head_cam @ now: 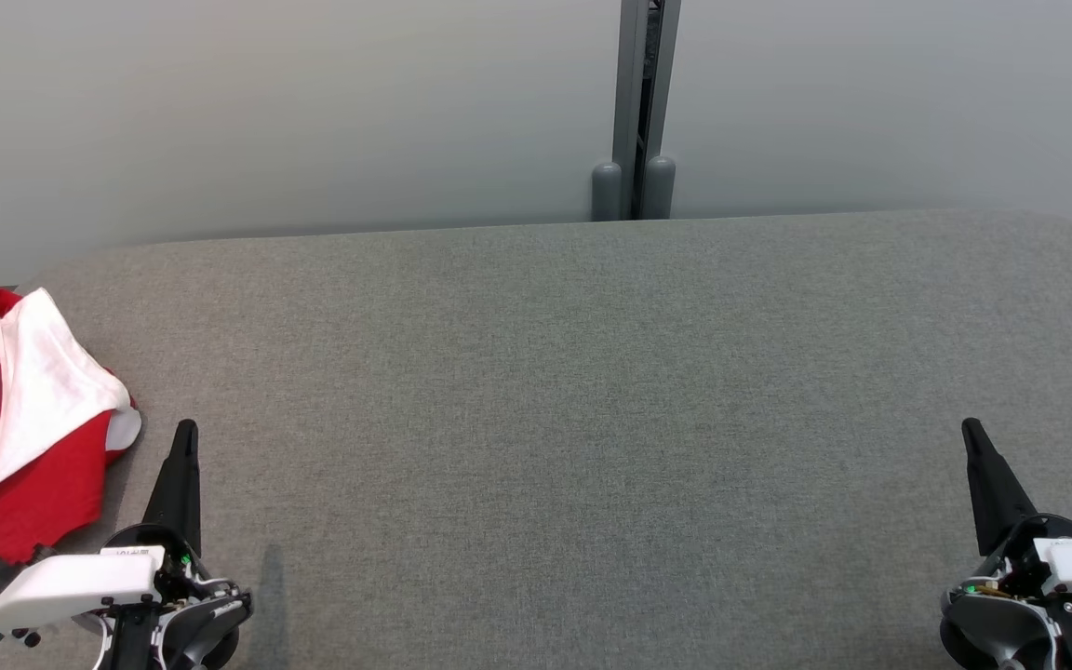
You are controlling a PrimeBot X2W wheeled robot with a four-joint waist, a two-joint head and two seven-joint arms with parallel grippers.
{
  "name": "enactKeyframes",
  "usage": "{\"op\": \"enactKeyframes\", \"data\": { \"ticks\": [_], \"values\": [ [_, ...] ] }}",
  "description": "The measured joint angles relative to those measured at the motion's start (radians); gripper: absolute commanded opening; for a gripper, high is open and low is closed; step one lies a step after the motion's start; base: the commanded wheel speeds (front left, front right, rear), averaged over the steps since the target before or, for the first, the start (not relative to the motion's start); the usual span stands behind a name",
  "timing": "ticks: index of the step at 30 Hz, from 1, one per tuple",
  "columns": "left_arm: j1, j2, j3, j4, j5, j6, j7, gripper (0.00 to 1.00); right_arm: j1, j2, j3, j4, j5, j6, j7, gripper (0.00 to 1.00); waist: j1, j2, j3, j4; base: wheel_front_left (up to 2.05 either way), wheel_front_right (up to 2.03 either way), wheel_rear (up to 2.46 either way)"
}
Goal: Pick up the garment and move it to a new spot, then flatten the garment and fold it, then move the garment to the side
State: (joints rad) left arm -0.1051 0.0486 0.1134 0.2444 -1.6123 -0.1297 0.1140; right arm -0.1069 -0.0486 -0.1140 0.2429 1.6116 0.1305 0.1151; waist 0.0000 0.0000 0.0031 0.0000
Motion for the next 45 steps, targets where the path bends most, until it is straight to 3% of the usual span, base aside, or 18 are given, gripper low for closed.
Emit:
{"op": "enactKeyframes", "data": {
  "ticks": [45],
  "values": [
    [0.0,0.0,0.0,0.0,0.0,0.0,0.0,0.0,0.0,0.0,0.0,0.0,0.0,0.0,0.0,0.0,0.0,0.0,0.0,0.0,0.0,0.0,0.0]
  ]
}}
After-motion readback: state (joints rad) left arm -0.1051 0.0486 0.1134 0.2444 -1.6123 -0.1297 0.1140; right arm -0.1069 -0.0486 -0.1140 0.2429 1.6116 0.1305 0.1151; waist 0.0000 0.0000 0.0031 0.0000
